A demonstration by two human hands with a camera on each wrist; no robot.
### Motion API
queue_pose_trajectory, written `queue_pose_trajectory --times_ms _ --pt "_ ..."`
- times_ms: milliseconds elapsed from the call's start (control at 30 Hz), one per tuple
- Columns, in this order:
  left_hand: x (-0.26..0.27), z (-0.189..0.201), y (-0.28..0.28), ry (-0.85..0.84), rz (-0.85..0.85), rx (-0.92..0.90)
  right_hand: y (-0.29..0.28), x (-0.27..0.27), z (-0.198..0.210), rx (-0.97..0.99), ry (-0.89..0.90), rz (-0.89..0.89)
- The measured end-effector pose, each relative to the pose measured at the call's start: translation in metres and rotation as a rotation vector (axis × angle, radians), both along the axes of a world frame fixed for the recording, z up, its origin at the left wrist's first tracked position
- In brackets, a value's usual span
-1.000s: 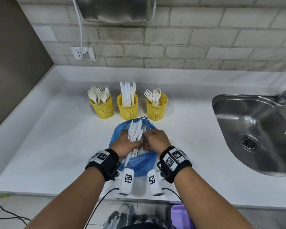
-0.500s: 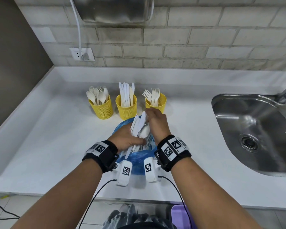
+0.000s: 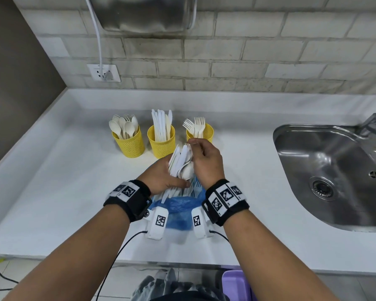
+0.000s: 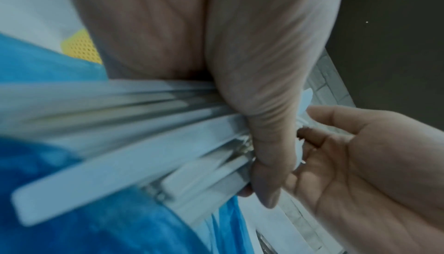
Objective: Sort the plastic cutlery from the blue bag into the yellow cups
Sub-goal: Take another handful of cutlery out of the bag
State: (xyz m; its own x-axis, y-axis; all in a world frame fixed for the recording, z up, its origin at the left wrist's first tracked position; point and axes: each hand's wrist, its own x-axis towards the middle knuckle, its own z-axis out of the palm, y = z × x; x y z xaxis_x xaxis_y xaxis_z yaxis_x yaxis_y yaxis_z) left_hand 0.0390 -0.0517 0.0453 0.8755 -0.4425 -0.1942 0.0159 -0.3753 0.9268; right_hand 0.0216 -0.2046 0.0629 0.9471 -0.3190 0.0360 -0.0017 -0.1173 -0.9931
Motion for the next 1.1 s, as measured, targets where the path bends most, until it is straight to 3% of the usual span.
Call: queue_pose_trajectory --times_ms 200,333,433,633,833,1100 --pt "0.008 0.026 0.002 -0.086 0.140 -0.133 -0.013 -0.007 -0.008 0.326 0.066 0.077" --pt "0.013 0.048 -0.001 -0.171 0.206 -0.186 -0.006 -0.021 -0.012 0.353 0.202 0.356" --pt "0.011 0.062 -0.008 -0.201 0.212 -0.234 -0.005 -0.026 -0.011 0.346 0.197 0.524" --pt "0.001 0.072 -0.027 -0.184 0.156 -0.290 -0.009 -0.025 0.016 0.443 0.231 0.690" --pt "-0.007 0.064 -0.031 -0.082 0.110 -0.357 -0.003 -0.022 0.024 0.304 0.268 0.544" --pt "-0.009 0.069 -0.034 -0.206 0.103 -0.254 0.012 -0.023 0.017 0.048 0.170 0.338"
